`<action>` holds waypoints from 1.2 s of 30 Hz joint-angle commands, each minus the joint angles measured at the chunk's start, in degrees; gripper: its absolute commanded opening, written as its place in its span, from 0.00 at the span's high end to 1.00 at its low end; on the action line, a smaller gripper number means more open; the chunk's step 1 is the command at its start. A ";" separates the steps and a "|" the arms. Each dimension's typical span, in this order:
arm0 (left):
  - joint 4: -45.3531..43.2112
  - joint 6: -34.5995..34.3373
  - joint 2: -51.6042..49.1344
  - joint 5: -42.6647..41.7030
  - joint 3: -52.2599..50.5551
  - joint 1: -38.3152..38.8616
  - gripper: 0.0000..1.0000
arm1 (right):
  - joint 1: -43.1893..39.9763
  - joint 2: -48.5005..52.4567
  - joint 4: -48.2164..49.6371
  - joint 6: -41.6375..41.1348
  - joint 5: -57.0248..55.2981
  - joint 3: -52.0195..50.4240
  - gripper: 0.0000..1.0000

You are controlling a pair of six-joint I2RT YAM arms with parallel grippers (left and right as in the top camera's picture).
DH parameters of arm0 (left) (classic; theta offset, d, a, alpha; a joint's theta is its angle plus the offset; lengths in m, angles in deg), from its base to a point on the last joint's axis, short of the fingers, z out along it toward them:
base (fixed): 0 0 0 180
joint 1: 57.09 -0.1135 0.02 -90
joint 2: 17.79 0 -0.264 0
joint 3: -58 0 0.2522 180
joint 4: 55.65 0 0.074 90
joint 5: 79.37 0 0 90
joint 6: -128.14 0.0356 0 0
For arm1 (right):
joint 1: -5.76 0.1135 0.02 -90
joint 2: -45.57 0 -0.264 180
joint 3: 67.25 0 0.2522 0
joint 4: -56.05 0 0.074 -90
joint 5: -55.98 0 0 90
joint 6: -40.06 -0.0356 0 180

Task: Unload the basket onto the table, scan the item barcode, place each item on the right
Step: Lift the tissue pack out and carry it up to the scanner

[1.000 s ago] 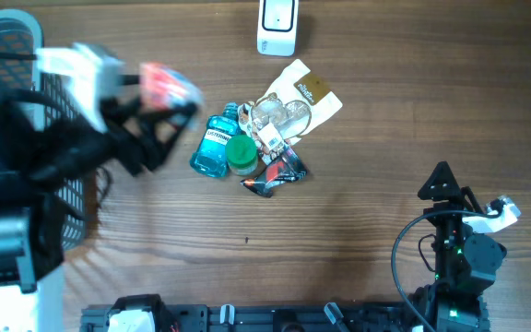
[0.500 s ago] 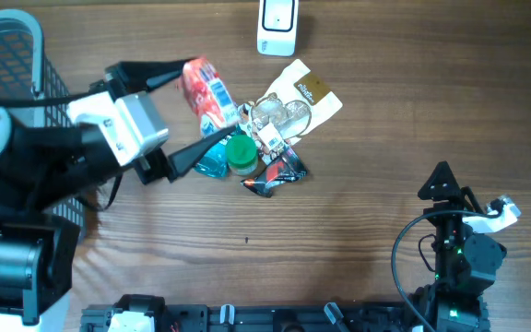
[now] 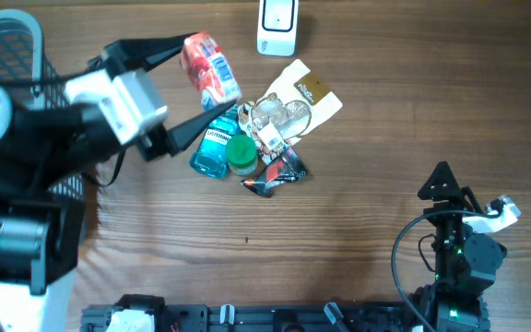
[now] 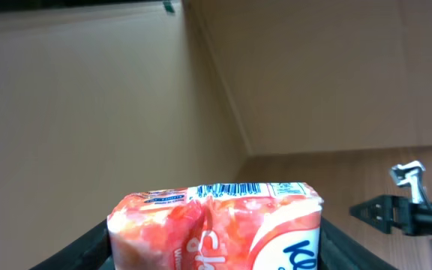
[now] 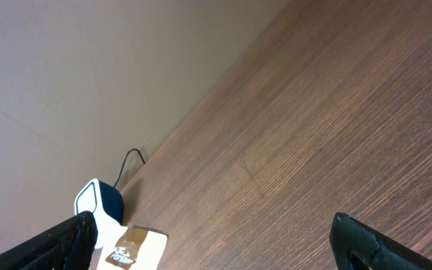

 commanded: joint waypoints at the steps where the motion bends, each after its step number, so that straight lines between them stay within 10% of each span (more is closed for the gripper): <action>1: 3.10 -4.17 -2.99 -0.48 0.26 0.26 0.36 | -0.15 0.04 0.17 1.05 -0.96 -0.04 0.01; 20: 5.66 -39.89 -22.29 10.71 0.26 5.42 0.41 | -0.15 0.04 0.17 1.03 -0.96 -0.04 0.00; 36: -27.36 -89.99 -42.73 22.38 0.26 10.49 0.36 | -0.17 0.04 0.17 1.05 -0.96 -0.04 0.00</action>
